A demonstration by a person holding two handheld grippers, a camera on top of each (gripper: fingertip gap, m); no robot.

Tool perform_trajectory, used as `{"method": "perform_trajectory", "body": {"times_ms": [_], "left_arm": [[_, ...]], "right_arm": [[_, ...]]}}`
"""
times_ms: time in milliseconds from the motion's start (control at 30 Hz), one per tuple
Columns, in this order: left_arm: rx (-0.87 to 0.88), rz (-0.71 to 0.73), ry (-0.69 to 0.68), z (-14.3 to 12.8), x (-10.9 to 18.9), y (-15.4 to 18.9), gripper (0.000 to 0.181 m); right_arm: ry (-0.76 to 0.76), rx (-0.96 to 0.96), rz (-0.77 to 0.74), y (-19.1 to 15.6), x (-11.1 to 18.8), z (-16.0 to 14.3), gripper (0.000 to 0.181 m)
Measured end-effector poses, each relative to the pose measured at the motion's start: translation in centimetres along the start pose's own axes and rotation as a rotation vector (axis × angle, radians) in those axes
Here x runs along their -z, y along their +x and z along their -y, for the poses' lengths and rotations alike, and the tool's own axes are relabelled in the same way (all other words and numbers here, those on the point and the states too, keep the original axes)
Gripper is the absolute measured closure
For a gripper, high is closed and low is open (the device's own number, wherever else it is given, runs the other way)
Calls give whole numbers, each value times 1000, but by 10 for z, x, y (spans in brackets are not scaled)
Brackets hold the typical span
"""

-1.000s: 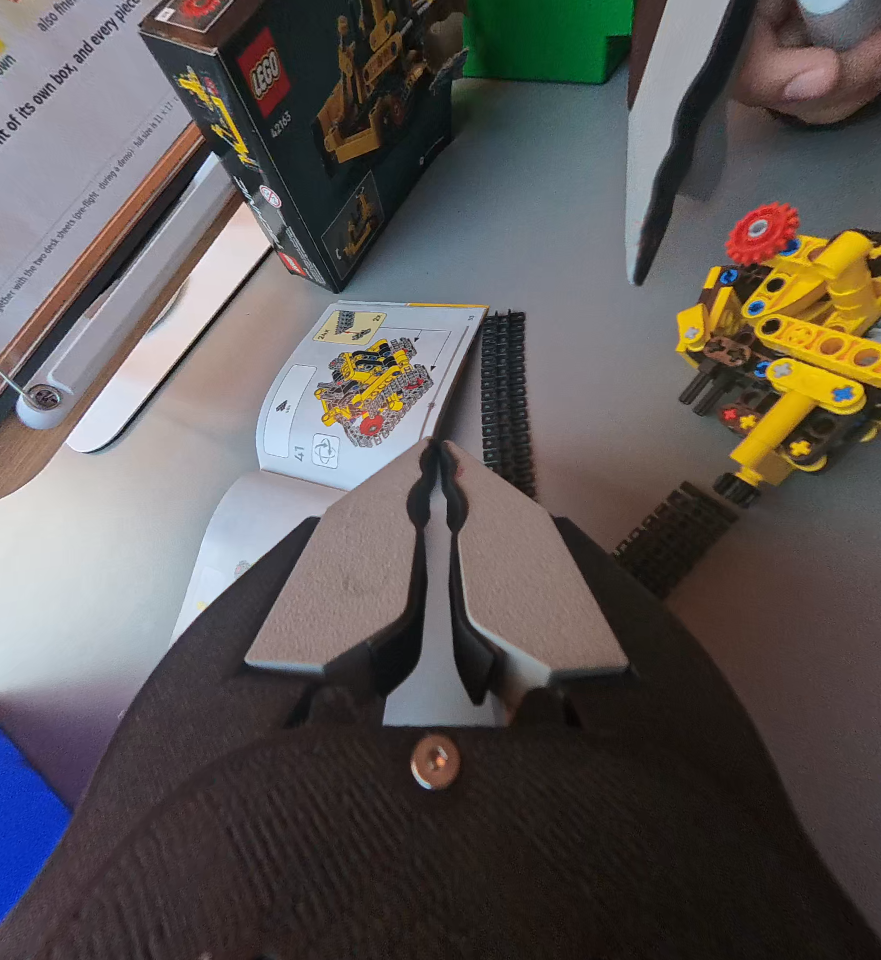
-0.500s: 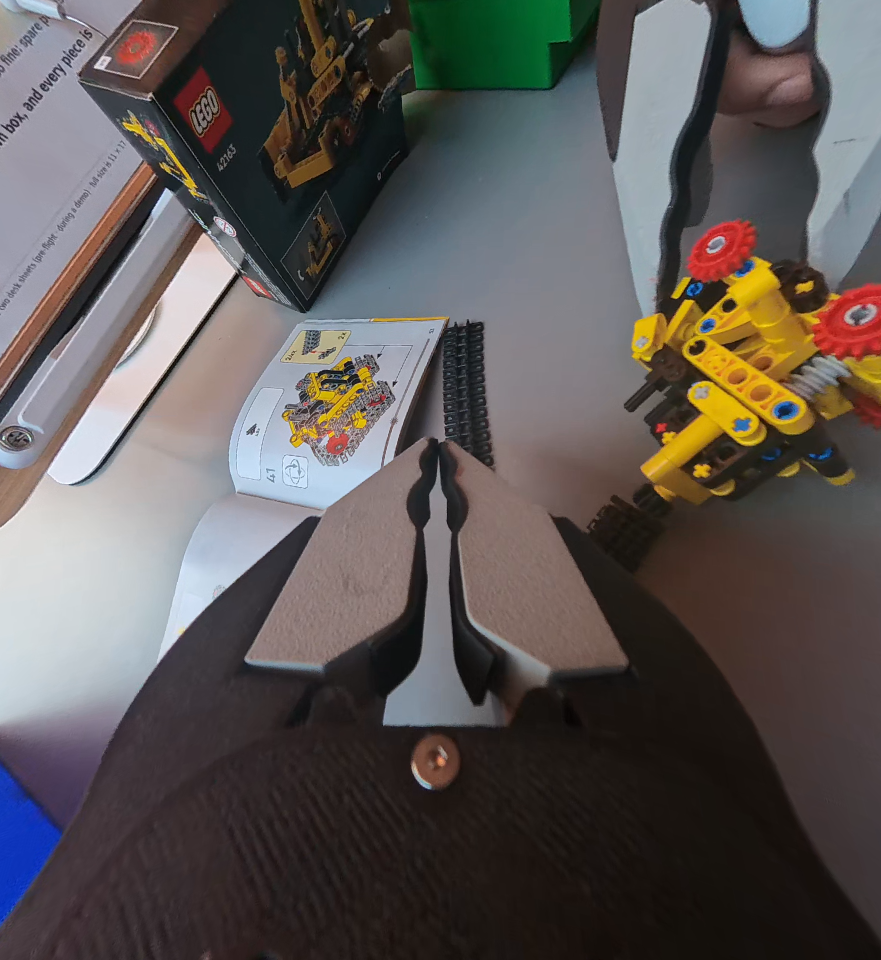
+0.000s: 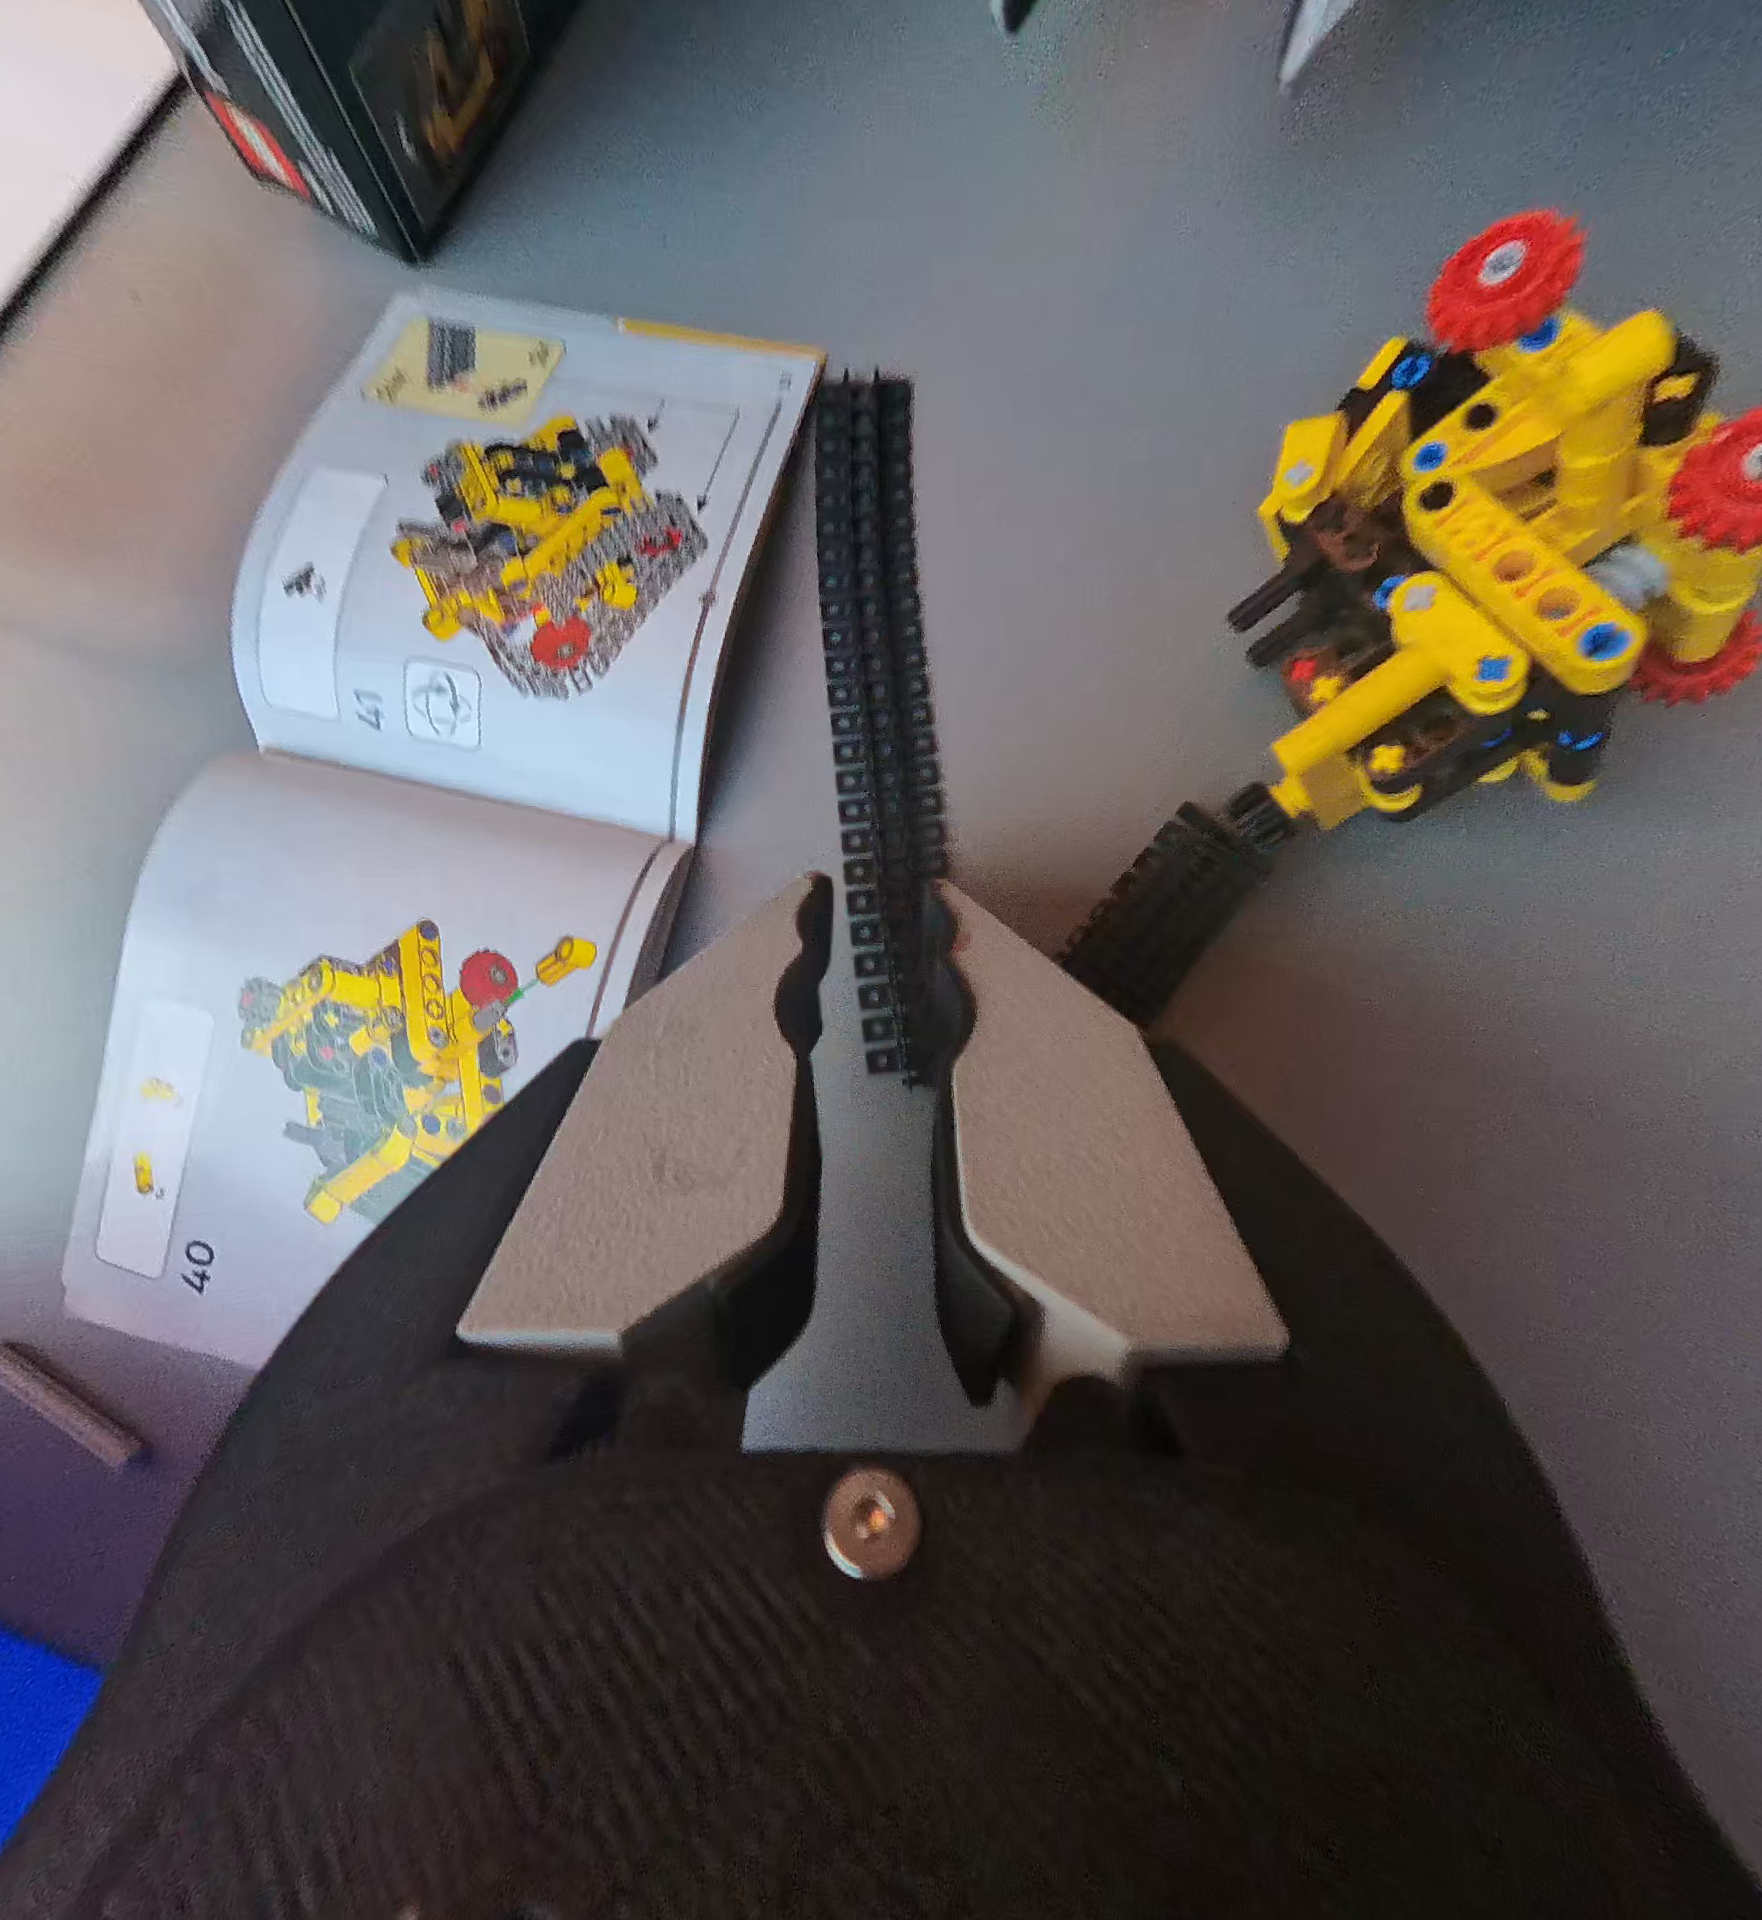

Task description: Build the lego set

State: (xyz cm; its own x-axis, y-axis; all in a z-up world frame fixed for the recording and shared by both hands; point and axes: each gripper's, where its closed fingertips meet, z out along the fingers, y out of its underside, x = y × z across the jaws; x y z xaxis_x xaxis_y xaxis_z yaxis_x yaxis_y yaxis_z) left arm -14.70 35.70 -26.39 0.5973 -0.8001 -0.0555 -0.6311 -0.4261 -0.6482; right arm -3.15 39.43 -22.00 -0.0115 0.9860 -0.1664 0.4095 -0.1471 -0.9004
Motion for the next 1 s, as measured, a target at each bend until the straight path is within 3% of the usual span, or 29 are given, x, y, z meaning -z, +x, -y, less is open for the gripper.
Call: {"method": "perform_trajectory", "body": {"times_ms": [200,400,633,767,933,1000], "left_arm": [[45,-35,-40,-11,-3,2,161],[21,-74,-10,-7,-6,9,171],[-314,135,-42,1,-9,3,177],[-437,164,-17,8,-10,10,177],[-671,325,36,22,-3,4,177],[-698,345,82,30,1,6,176]], "right_arm": [[-131,56,18,15,-38,-7,139],[-287,173,22,24,-61,-21,142],[-327,219,46,14,-53,-33,153],[-332,192,96,5,-41,-39,163],[-327,142,105,5,-36,-41,156],[-335,116,125,4,-35,-42,170]]}}
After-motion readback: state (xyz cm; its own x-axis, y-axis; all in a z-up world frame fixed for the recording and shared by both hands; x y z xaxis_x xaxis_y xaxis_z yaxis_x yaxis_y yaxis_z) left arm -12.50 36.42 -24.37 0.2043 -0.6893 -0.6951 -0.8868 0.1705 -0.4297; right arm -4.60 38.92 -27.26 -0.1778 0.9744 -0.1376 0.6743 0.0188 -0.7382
